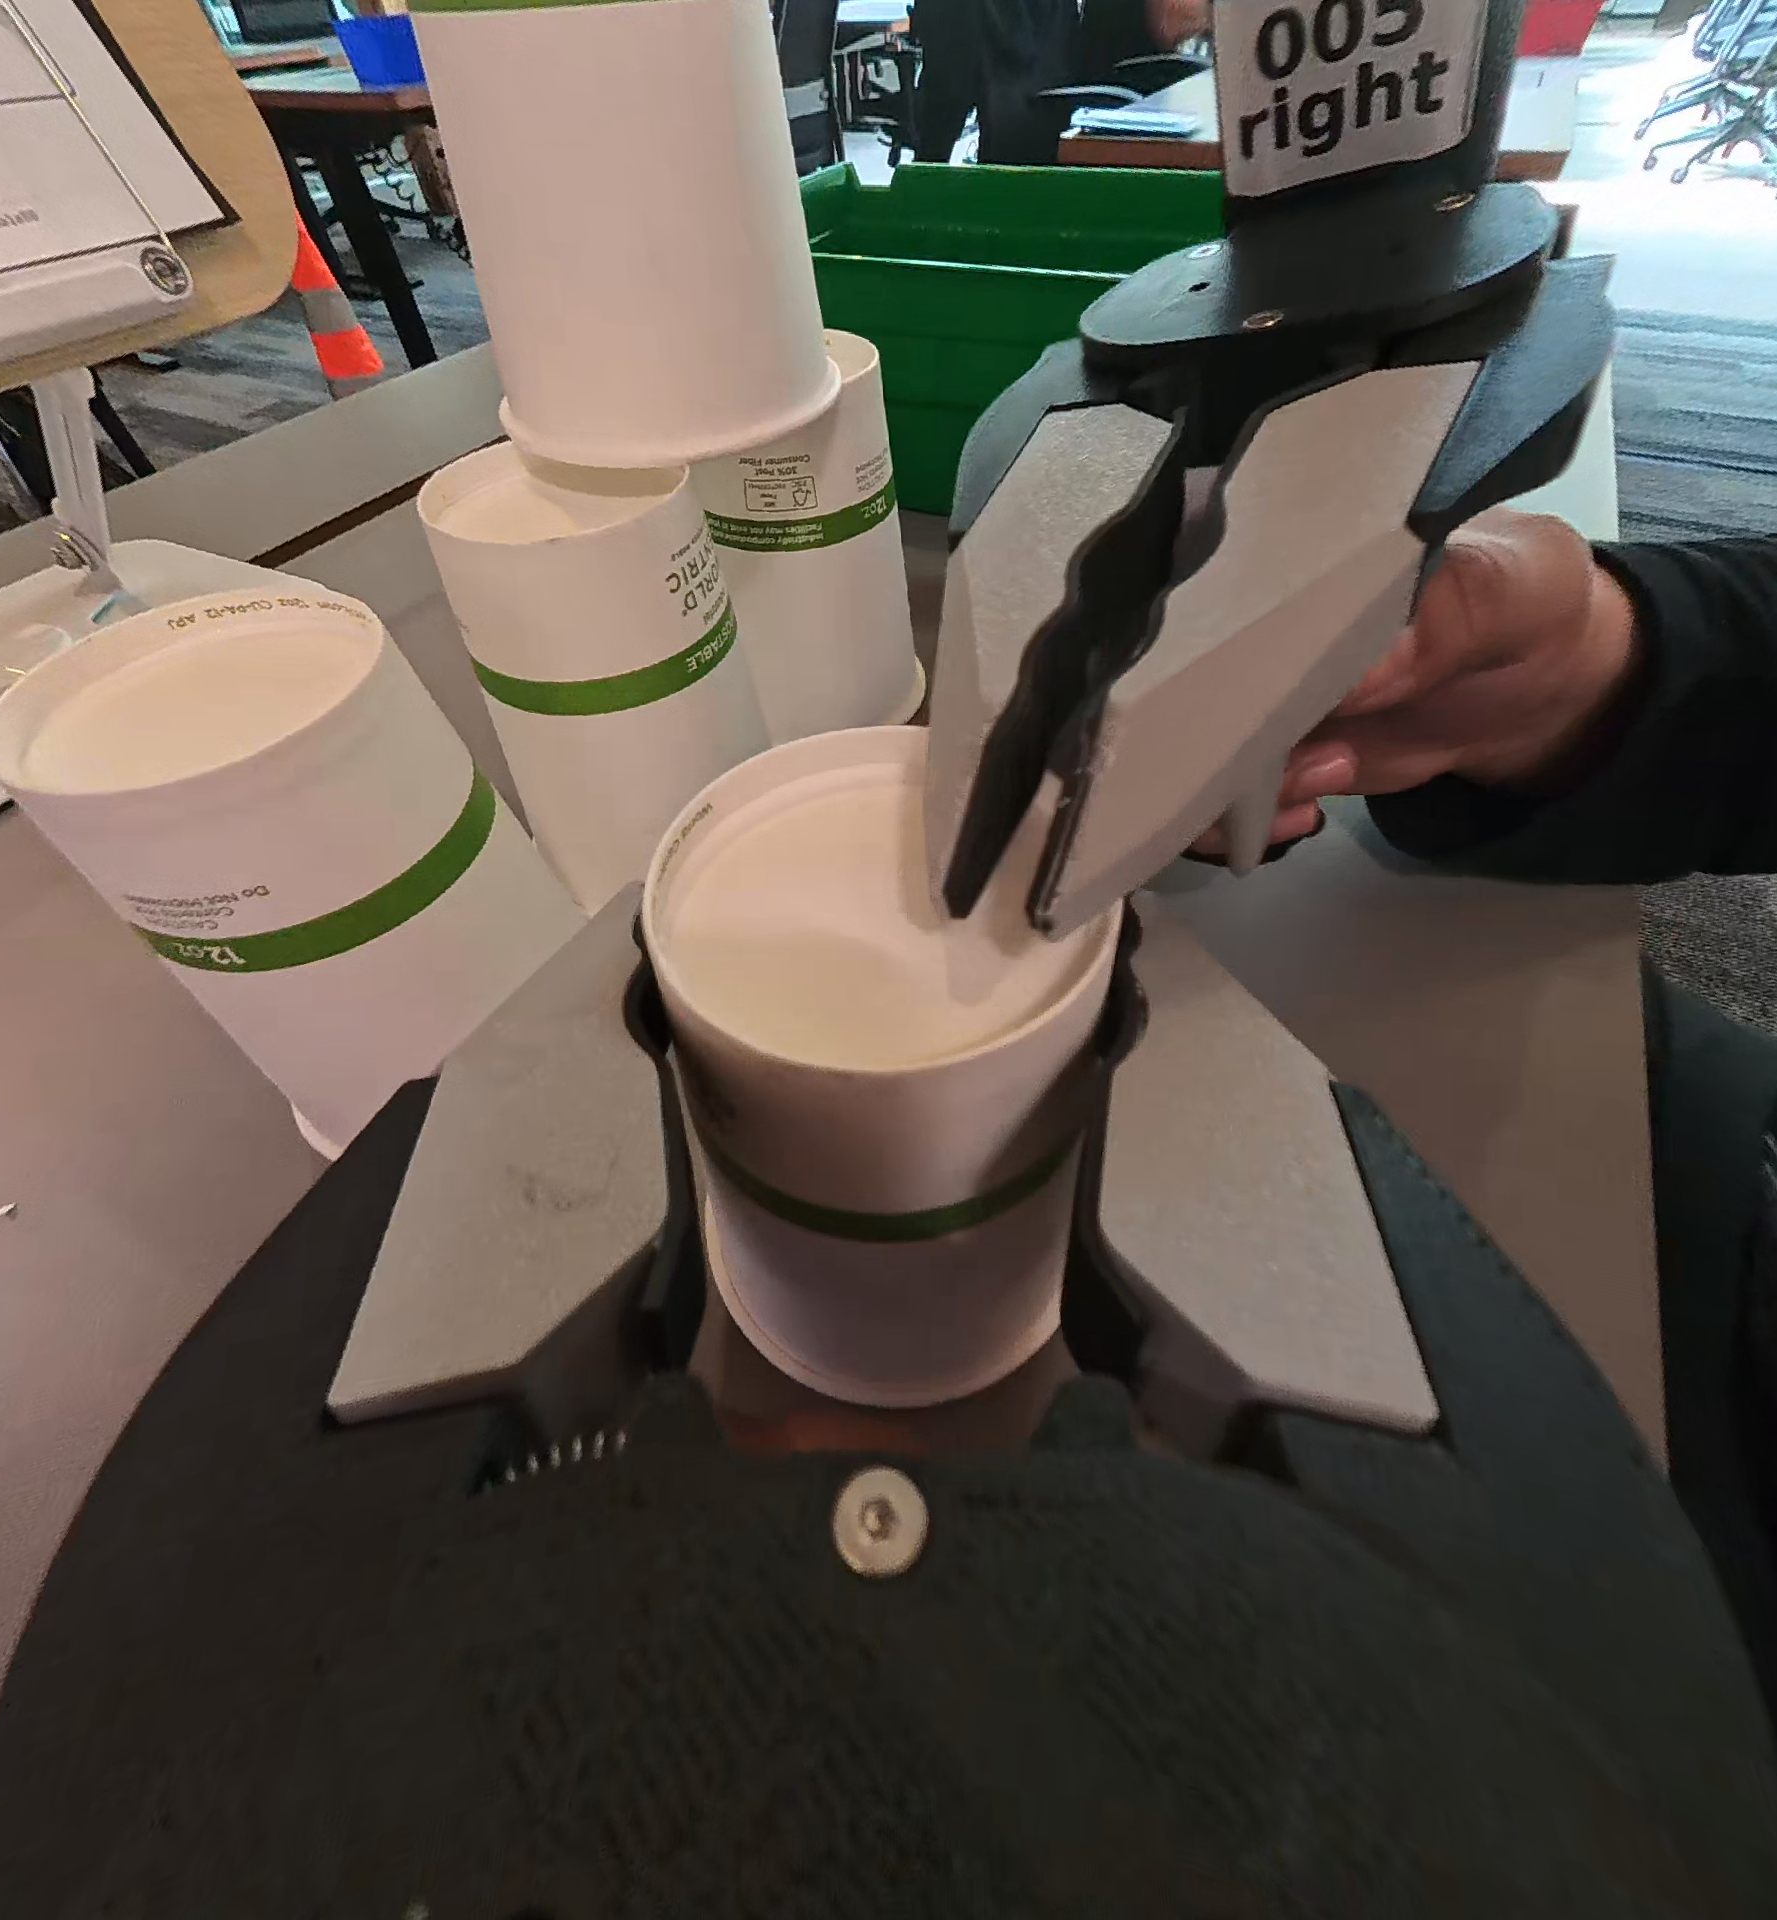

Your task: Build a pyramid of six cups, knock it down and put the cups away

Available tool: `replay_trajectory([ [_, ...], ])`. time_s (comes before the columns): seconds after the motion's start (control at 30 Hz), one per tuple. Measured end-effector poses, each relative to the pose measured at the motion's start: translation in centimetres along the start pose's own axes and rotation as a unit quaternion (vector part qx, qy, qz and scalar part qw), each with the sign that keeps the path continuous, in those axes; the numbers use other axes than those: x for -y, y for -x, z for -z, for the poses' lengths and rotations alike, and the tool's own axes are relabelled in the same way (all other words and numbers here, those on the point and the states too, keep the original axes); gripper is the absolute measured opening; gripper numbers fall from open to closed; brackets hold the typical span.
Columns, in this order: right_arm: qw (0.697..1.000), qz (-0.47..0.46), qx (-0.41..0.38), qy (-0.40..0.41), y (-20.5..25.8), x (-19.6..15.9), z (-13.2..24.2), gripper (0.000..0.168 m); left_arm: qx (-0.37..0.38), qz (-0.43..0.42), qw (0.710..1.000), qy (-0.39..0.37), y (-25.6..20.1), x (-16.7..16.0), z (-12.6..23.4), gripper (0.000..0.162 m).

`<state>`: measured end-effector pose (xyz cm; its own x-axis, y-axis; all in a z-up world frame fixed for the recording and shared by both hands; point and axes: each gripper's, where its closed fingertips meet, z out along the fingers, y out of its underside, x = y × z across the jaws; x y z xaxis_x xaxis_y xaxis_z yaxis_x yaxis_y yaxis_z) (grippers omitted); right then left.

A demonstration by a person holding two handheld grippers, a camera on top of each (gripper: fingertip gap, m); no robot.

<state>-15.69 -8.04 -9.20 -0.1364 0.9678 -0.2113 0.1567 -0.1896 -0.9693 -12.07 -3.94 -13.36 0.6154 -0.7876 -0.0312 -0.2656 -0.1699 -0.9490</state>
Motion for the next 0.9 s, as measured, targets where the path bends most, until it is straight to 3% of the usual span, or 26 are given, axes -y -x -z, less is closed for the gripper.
replay_trajectory([
  [0.33, 0.993, 0.070, -0.030, -0.095, 0.3, 4.0, 3.1, 0.011, 0.008, -0.006, 1.000, -0.003, 0.7, 0.1, 0.5, 0.083],
  [0.47, 0.984, 0.120, -0.060, -0.120, 0.0, 4.7, 5.5, 0.012, -0.028, -0.009, 0.999, -0.040, 0.4, 2.0, 1.7, 0.084],
  [0.57, 0.979, 0.154, -0.090, -0.103, -0.8, 3.9, 7.1, 0.012, -0.034, -0.031, 0.997, -0.065, 1.2, 5.1, 2.8, 0.084],
  [0.77, 0.972, 0.199, -0.110, -0.055, -1.7, 1.6, 8.7, 0.012, -0.007, -0.084, 0.982, -0.167, 4.6, 15.4, 4.9, 0.083],
  [0.9, 0.972, 0.201, -0.107, -0.055, -2.1, 1.2, 9.3, 0.013, 0.022, -0.075, 0.973, -0.219, 8.2, 19.4, 5.2, 0.083],
])
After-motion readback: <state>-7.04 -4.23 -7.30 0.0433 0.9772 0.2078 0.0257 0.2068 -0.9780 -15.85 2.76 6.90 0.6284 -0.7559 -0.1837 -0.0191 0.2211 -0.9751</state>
